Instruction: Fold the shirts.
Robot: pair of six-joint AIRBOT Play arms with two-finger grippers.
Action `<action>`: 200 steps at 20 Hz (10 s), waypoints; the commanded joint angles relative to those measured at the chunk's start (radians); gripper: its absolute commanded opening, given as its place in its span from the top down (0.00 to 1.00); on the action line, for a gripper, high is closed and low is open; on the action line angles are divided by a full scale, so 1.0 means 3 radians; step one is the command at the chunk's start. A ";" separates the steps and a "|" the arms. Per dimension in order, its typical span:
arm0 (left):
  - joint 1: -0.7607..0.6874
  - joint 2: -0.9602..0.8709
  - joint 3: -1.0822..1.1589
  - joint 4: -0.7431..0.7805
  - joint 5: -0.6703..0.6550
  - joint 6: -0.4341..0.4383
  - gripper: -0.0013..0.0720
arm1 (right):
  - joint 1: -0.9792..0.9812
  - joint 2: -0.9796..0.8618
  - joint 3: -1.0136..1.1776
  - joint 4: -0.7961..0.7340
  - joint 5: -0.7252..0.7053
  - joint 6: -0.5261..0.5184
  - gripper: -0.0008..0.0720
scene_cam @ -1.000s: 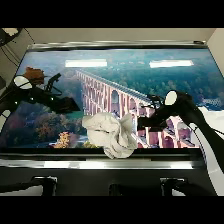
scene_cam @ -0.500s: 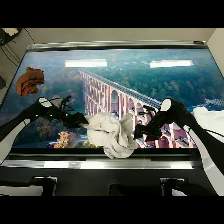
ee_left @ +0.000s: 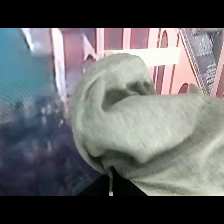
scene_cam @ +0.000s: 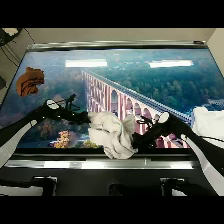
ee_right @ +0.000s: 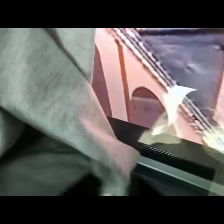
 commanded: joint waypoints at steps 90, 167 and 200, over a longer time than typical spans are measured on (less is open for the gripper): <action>-0.0524 0.1353 -0.1226 -0.1690 0.1166 0.0549 0.93 | -0.1405 -0.0870 0.1586 -0.0423 -0.0941 -0.0315 0.91; 0.1474 -0.0177 0.1639 0.1230 -0.2416 -0.0369 0.35 | -0.1316 -0.0862 0.2874 -0.1724 0.1425 0.0275 0.29; 0.1645 0.1535 -0.1764 0.0927 -0.0640 0.0254 0.93 | -0.1408 0.0029 0.0312 -0.1253 -0.0036 0.0132 0.92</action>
